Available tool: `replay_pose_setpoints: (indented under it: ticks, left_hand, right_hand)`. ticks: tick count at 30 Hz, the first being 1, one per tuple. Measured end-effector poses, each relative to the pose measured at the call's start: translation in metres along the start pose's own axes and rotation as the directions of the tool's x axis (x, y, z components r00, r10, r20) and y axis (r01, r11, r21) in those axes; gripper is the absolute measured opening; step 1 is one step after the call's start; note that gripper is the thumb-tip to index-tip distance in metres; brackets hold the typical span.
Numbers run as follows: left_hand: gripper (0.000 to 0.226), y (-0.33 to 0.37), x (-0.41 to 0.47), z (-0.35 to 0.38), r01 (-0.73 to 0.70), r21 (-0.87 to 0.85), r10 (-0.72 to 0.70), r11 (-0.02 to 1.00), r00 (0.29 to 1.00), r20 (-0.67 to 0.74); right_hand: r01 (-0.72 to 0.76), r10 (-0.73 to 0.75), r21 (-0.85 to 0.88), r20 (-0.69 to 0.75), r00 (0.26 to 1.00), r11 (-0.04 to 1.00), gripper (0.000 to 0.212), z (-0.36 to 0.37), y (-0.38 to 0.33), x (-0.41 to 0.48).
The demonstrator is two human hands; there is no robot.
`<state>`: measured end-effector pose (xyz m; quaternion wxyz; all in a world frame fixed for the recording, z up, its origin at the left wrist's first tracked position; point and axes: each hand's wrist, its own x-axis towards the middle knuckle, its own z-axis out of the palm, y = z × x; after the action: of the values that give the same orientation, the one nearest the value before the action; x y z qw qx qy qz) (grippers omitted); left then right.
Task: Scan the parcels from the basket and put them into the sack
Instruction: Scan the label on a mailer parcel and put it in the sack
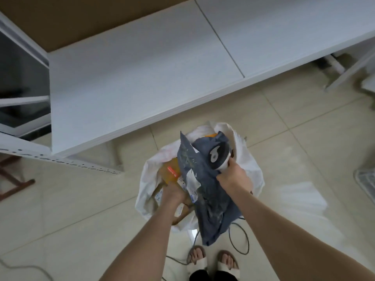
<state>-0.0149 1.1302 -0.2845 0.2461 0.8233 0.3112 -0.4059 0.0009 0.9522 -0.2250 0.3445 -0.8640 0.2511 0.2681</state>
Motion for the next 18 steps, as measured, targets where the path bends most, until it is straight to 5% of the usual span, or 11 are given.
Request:
replay_pose_setpoints:
  ticks: [2, 6, 15, 18]
  left_hand:
    - [0.088, 0.005, 0.014, -0.017, -0.015, 0.052, 0.018, 0.999, 0.998, -0.063]
    - [0.054, 0.010, 0.049, -0.045, -0.050, 0.217, 0.093, 0.975, 0.977, -0.193]
    - [0.068, 0.020, 0.161, -0.049, 0.019, 0.370, 0.058, 0.929, 0.979, -0.195]
    - [0.054, 0.020, 0.188, -0.043, 0.027, 0.448, 0.075, 0.894, 0.975, -0.209]
  right_hand:
    - [0.028, -0.028, -0.078, -0.004, 1.000, 0.997, 0.042, 0.008, -0.011, 0.004]
    - [0.051, -0.053, -0.147, -0.010, 0.999, 0.988, 0.038, 0.025, -0.026, 0.024]
    - [0.010, 0.002, -0.293, 0.039, 0.999, 0.956, 0.042, 0.037, -0.022, 0.122]
    - [0.067, -0.035, -0.320, 0.106, 0.994, 0.945, 0.043, 0.044, -0.027, 0.147]
